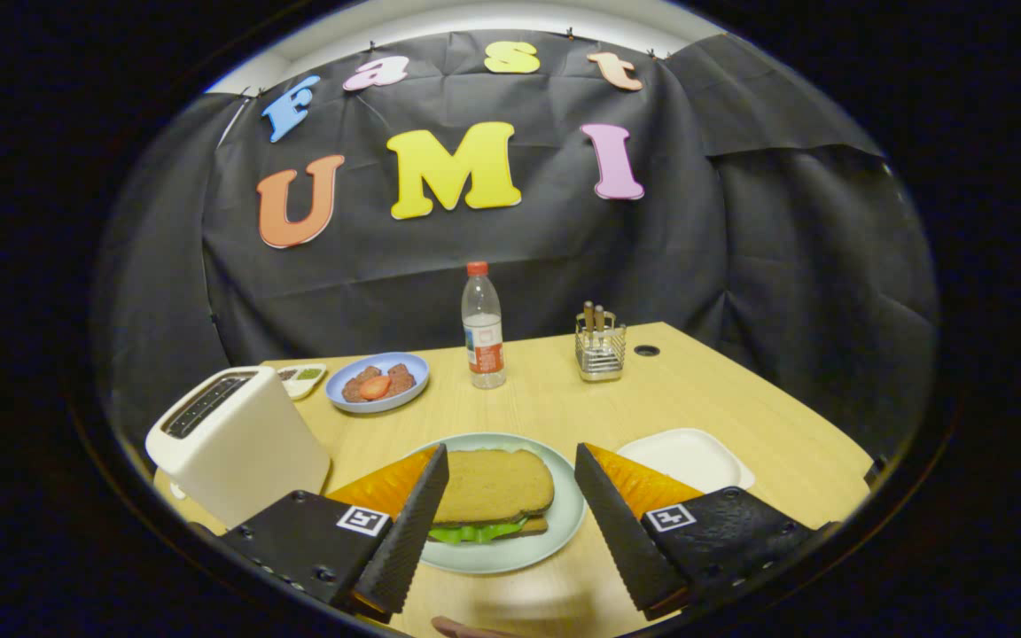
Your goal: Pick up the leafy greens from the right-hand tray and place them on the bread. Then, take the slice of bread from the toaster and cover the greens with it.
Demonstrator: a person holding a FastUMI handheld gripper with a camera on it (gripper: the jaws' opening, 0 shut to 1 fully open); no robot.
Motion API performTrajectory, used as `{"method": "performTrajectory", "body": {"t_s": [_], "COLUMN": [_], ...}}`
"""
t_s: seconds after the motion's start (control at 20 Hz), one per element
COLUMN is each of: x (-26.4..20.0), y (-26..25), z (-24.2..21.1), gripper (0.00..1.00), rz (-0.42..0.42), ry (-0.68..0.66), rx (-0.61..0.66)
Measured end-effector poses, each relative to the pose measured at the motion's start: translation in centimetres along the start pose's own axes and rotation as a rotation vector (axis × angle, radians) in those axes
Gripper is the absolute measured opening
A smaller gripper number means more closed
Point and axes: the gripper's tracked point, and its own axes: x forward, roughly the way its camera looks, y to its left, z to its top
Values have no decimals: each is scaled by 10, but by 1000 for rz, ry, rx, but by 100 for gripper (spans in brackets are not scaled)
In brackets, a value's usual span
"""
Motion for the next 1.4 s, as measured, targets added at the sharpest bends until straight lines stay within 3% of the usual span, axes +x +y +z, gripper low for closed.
{"method": "performTrajectory", "body": {"t_s": [0.75,1.15,1.4], "x": [-176,-213,-225], "y": [40,34,21], "z": [81,93,99], "gripper": [96,96,96], "rz": [1,26,0], "ry": [-246,-285,-314], "rx": [-101,-109,-81]}}
